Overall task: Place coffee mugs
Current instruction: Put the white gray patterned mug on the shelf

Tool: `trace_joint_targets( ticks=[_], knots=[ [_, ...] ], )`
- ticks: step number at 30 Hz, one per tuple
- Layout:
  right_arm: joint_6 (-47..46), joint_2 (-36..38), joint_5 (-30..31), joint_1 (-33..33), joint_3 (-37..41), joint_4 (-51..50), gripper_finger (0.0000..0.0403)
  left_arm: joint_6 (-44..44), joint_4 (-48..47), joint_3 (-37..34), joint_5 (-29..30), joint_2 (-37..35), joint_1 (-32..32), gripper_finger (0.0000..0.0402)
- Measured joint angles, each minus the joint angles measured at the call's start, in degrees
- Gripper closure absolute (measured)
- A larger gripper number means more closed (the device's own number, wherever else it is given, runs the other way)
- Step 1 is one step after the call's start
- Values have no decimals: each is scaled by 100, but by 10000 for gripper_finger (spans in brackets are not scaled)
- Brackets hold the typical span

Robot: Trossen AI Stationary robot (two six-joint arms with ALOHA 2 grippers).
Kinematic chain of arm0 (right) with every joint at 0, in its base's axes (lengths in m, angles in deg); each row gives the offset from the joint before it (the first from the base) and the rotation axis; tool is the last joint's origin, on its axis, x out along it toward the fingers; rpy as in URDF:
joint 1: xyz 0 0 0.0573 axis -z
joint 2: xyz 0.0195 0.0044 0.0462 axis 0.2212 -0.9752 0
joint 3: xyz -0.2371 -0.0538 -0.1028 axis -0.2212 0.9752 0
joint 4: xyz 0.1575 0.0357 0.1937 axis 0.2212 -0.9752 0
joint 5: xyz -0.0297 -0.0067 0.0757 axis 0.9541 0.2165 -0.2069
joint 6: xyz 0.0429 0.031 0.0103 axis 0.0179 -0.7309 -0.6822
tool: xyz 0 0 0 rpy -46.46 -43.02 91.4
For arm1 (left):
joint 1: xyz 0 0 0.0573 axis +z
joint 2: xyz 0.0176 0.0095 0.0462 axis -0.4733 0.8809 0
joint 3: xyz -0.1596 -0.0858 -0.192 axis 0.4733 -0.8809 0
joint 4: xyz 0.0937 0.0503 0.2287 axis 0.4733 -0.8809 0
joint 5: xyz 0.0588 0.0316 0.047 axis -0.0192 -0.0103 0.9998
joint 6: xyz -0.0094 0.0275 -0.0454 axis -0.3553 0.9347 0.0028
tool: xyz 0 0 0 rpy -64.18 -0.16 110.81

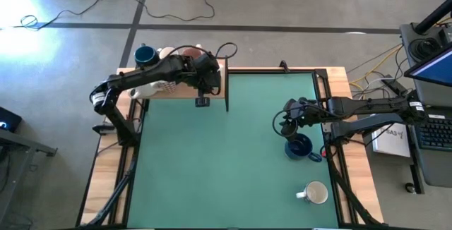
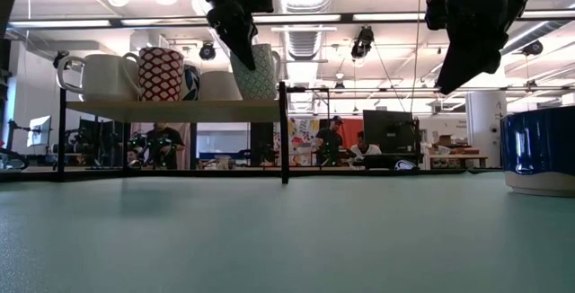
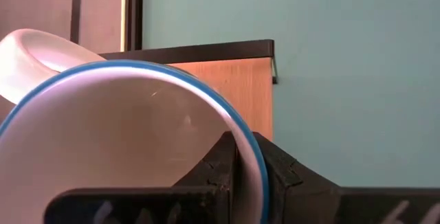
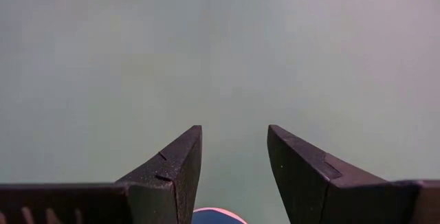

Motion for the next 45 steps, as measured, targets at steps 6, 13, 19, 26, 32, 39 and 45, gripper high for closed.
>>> trace_joint_targets(
  ticks=[6,13,19,26,32,39,45],
  knots=[
    [0,0,1,0,0,2,248,-28,-318,219,-39,24,22,387],
    [0,0,0,0,0,3,248,-44,-404,354,-219,28,70,369],
    [0,0,0,0,2,2,248,-39,-366,353,-328,85,122,347],
    [0,0,0,0,2,2,248,-42,-351,621,-316,205,149,330],
    [0,0,0,0,2,2,248,-85,-530,925,-319,203,144,307],
    [0,0,0,0,2,2,248,-48,-1055,1209,-320,203,138,300],
    [0,0,2,0,2,4,248,353,-1704,1438,-323,199,138,300]
  ],
)
